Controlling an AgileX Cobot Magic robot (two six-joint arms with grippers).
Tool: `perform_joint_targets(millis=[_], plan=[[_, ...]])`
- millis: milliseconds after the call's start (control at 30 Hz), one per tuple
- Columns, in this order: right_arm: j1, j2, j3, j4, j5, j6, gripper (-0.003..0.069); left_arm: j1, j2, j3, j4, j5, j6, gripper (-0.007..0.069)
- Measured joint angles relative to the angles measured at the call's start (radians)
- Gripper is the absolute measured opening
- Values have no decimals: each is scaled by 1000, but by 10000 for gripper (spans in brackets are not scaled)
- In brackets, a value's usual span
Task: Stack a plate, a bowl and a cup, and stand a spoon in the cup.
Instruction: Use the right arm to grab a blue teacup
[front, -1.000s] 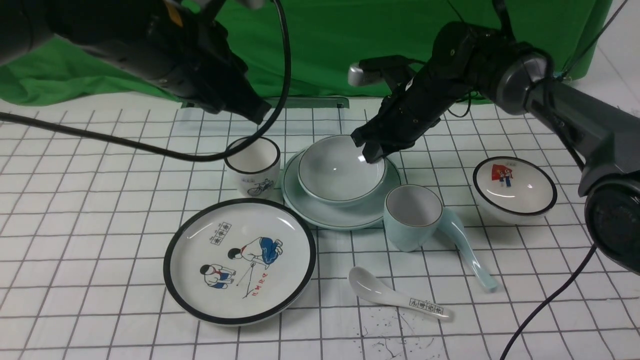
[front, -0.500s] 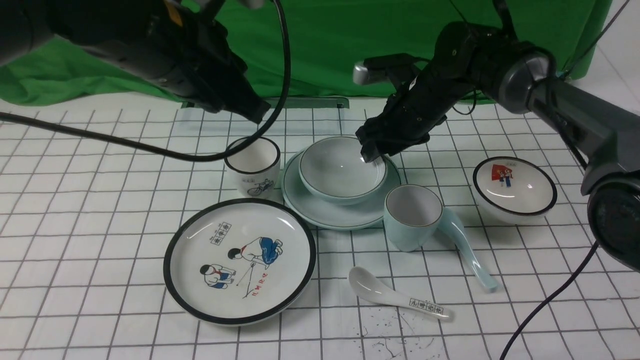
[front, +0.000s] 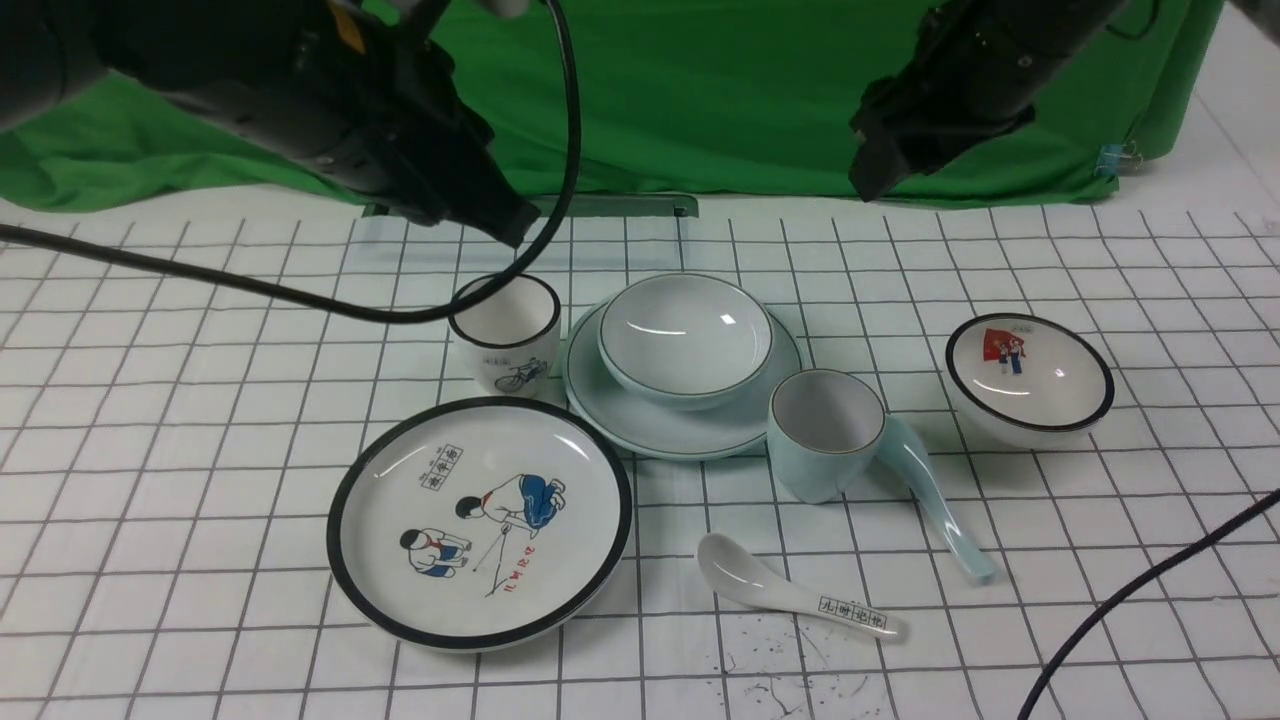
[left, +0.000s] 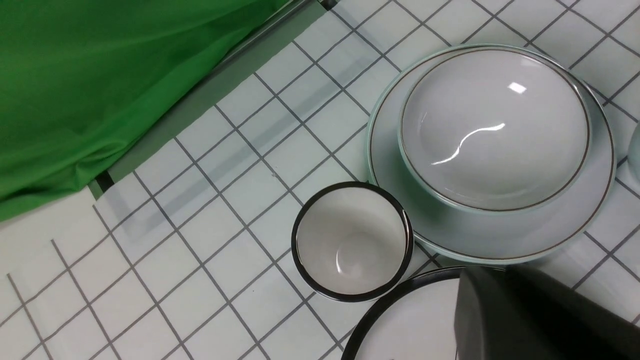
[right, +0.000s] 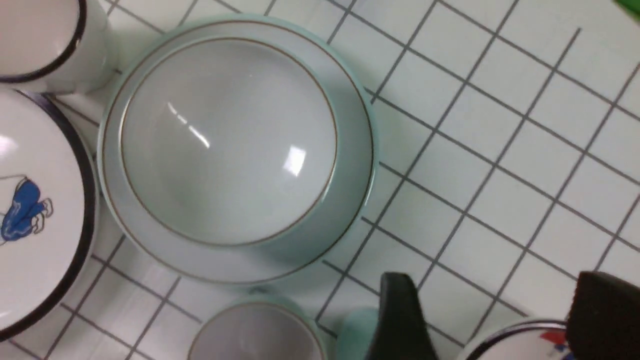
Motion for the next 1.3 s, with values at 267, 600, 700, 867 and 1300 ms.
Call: perform_joint_targets(millis=[267, 600, 700, 867, 1300], plan=[[4, -96, 318, -3, -25, -10, 466, 0, 0, 0, -5, 28, 0, -9], [94, -86, 525, -43, -319, -7, 466, 0, 0, 0, -22, 28, 0, -9], [99, -70, 526, -53, -344, -4, 468, 0, 0, 0, -22, 29, 0, -9], [99, -25, 527, -62, -346, -2, 434, 0, 0, 0, -22, 29, 0, -9], [107, -44, 514, -75, -277, -28, 97, 0, 0, 0, -22, 29, 7, -9]])
